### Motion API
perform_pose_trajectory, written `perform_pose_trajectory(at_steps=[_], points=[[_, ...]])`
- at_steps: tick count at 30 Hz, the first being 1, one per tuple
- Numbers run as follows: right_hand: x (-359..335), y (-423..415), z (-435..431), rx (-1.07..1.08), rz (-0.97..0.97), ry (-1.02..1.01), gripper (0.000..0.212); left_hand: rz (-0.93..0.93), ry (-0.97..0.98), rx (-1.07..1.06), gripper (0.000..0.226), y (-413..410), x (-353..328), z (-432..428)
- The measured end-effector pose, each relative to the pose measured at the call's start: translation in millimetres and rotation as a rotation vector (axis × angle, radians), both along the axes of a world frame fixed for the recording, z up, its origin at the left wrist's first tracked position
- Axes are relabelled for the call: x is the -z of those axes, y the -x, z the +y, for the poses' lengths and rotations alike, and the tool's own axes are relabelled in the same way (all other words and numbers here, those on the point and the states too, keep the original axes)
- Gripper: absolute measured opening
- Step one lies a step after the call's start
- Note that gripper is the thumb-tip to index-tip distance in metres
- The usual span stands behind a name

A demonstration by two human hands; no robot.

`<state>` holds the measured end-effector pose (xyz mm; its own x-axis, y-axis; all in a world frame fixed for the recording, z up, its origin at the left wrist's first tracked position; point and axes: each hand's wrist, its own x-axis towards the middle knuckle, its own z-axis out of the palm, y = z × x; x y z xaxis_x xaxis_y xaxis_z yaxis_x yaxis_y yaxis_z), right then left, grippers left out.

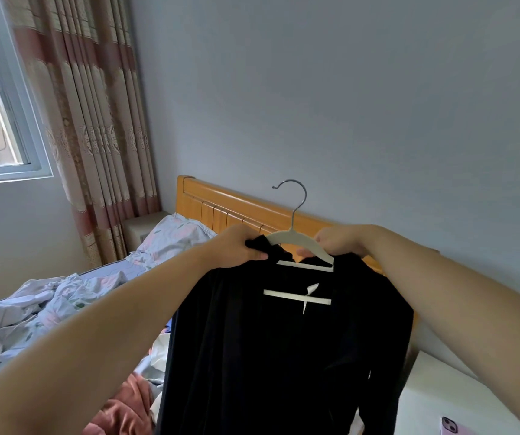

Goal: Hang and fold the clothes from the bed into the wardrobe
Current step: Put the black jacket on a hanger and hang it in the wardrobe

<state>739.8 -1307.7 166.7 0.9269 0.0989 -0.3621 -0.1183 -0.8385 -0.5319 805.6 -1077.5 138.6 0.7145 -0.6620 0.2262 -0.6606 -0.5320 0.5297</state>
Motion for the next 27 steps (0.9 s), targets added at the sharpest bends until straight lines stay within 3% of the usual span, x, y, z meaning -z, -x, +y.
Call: perform_pose_trajectory(at_steps=[5,7,9,12,15,19,23,27], points=[[-5.3,-4.3,5.0,-0.109,0.077,-0.011,0.043,-0.021,0.004,0.042,0.016,2.0,-4.3,-0.7],[-5.4,-5.7,7.3,-0.083,-0.095,-0.027,0.023,-0.054,0.0,0.02,0.011,2.2,-4.8,1.3],[-7.4,-10.1,2.5,0.064,-0.339,-0.213,0.014,-0.062,0.048,0.006,0.031,-0.4,-3.4,6.6],[-13.2,-16.4,-6.3,0.189,-0.609,-0.517,0.026,0.008,0.143,0.003,0.073,-1.2,-2.1,13.7],[-15.3,-17.4,0.4,0.147,-0.731,-0.654,0.037,-0.002,0.157,-0.042,0.087,-2.8,-5.9,11.3],[-19.1,-4.9,0.5,-0.054,-0.526,-0.371,0.029,-0.045,0.24,-0.131,0.084,-7.4,-7.7,14.5],[-24.0,7.8,-11.1,0.039,-0.405,-0.603,0.02,-0.133,0.267,-0.171,0.075,-3.3,-7.4,15.4],[-19.4,10.8,-9.3,0.093,-0.295,-0.194,0.031,-0.138,0.334,-0.166,0.067,-2.5,-11.8,13.3]])
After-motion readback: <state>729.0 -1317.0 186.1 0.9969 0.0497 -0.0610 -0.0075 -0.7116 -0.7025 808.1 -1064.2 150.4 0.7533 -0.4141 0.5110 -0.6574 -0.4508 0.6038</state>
